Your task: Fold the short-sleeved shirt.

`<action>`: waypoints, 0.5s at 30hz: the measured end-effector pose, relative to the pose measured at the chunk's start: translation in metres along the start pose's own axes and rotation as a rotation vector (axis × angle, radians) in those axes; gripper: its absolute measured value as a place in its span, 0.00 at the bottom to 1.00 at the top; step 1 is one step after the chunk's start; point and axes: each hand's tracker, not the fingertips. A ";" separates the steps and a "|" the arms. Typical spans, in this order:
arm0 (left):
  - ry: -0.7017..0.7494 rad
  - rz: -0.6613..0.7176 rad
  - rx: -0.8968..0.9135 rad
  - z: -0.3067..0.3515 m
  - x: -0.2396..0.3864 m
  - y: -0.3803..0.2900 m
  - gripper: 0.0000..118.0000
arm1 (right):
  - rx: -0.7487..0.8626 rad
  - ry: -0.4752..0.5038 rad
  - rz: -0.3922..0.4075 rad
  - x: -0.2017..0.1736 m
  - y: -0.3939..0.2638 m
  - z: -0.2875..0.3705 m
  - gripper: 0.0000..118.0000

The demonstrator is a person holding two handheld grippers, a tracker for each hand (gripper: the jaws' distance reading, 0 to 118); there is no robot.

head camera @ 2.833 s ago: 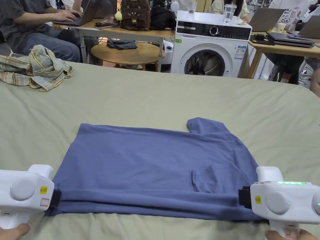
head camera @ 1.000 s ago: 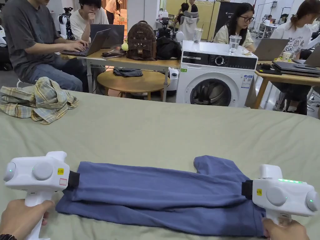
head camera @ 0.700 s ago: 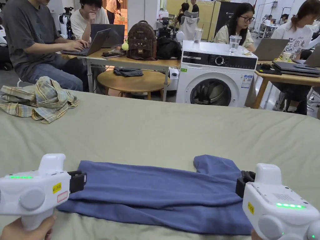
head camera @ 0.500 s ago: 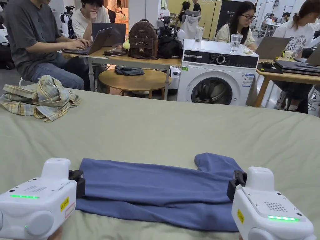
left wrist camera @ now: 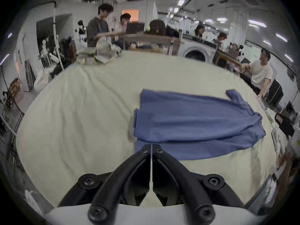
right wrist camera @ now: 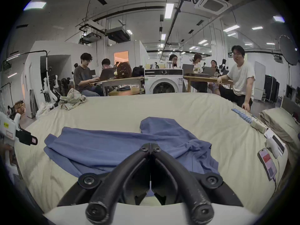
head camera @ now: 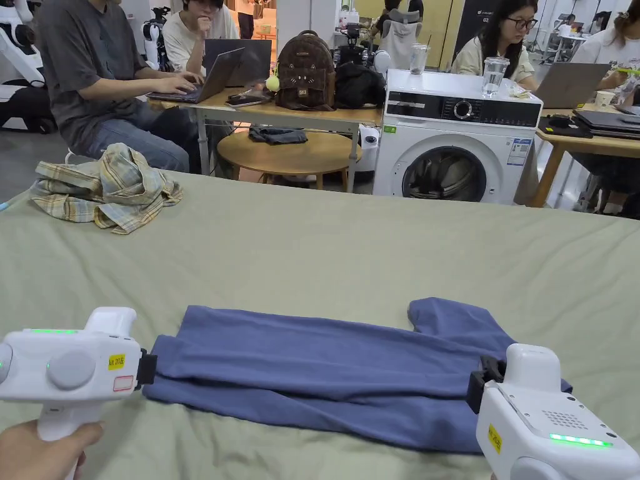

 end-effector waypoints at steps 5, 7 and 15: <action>-0.028 0.039 -0.126 -0.026 -0.010 0.013 0.32 | -0.046 -0.014 0.019 0.007 -0.006 -0.007 0.00; -0.030 0.061 -0.180 -0.042 -0.010 0.016 0.39 | -0.057 -0.016 0.017 0.011 -0.009 -0.009 0.00; 0.085 -0.036 -0.232 -0.077 0.019 0.006 0.32 | -0.122 -0.035 0.026 0.024 -0.019 -0.015 0.00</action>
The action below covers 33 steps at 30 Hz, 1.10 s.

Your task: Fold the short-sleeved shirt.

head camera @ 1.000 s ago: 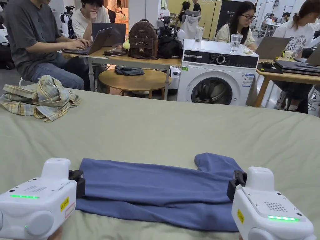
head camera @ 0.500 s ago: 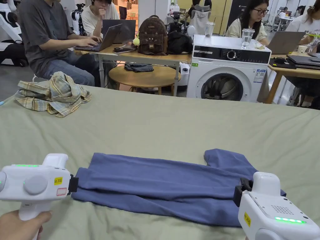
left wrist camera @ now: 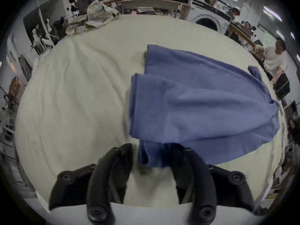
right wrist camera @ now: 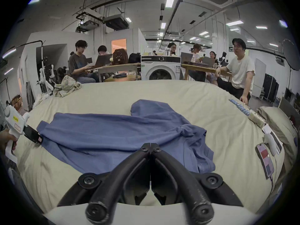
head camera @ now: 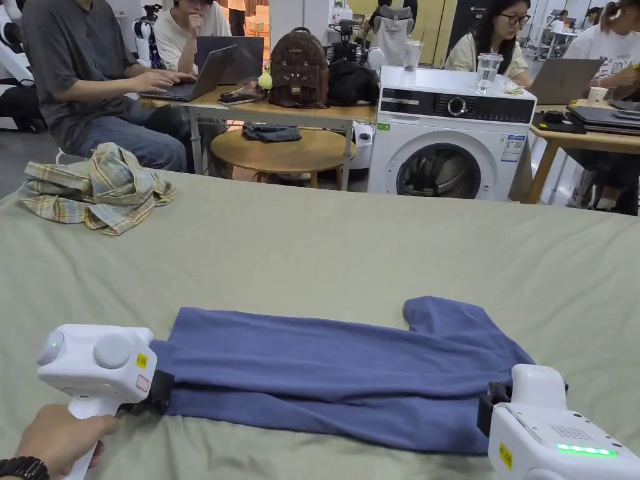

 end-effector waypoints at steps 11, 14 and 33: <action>-0.031 -0.069 0.104 0.027 0.002 -0.021 0.00 | -0.167 -0.104 0.022 0.074 0.024 -0.019 0.21; -0.076 -0.028 0.128 0.039 -0.006 -0.028 0.00 | -0.271 -0.084 -0.004 0.100 0.025 -0.040 0.48; -0.097 0.001 0.201 0.063 -0.005 -0.046 0.00 | -0.380 0.000 0.049 0.087 0.005 -0.046 0.00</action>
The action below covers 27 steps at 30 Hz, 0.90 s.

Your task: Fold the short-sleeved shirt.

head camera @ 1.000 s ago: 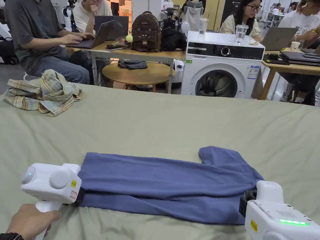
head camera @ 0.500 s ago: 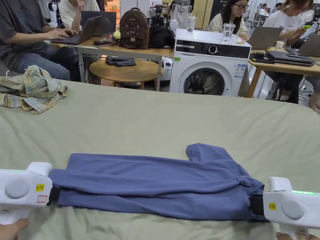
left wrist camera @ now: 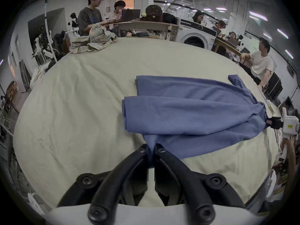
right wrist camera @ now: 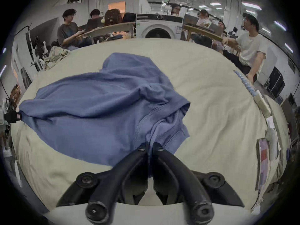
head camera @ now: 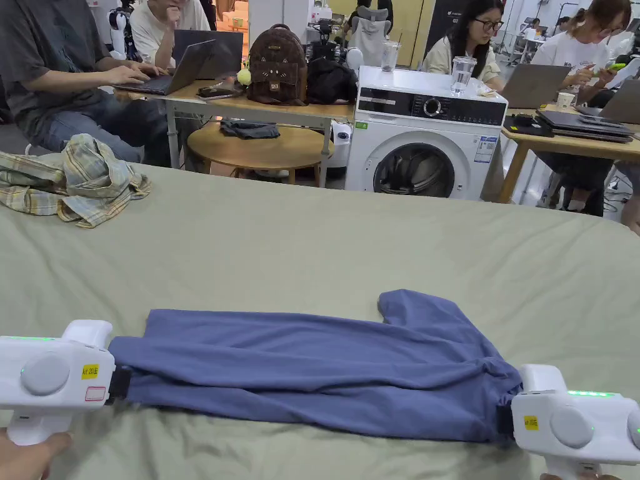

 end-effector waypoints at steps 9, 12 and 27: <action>-0.008 -0.005 0.042 0.041 -0.007 -0.020 0.00 | 0.030 -0.011 0.050 -0.002 -0.024 0.069 0.00; -0.014 0.000 0.025 0.050 -0.013 -0.035 0.00 | -0.006 -0.014 0.048 0.001 -0.039 0.080 0.00; 0.015 -0.006 -0.109 0.016 -0.018 -0.091 0.00 | -0.131 -0.100 0.078 -0.014 -0.087 0.032 0.02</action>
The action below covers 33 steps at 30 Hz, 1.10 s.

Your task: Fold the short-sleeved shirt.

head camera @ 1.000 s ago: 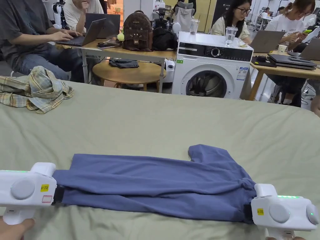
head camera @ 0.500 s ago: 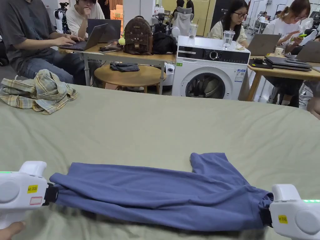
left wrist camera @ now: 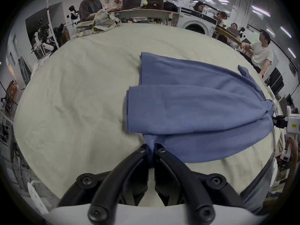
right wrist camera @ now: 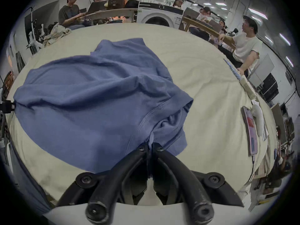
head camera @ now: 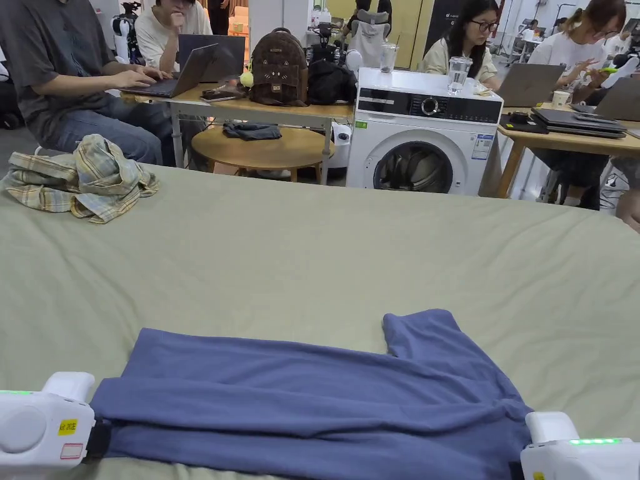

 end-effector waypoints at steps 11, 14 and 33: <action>0.020 0.031 0.180 0.054 0.007 0.031 0.35 | 0.221 -0.098 -0.033 -0.008 0.035 0.065 0.49; 0.006 0.016 0.329 0.068 0.017 0.041 0.35 | 0.345 -0.043 -0.085 -0.021 0.049 0.079 0.49; 0.143 -0.030 0.528 0.038 0.059 0.093 0.00 | 0.633 0.109 -0.162 -0.114 0.088 0.070 0.00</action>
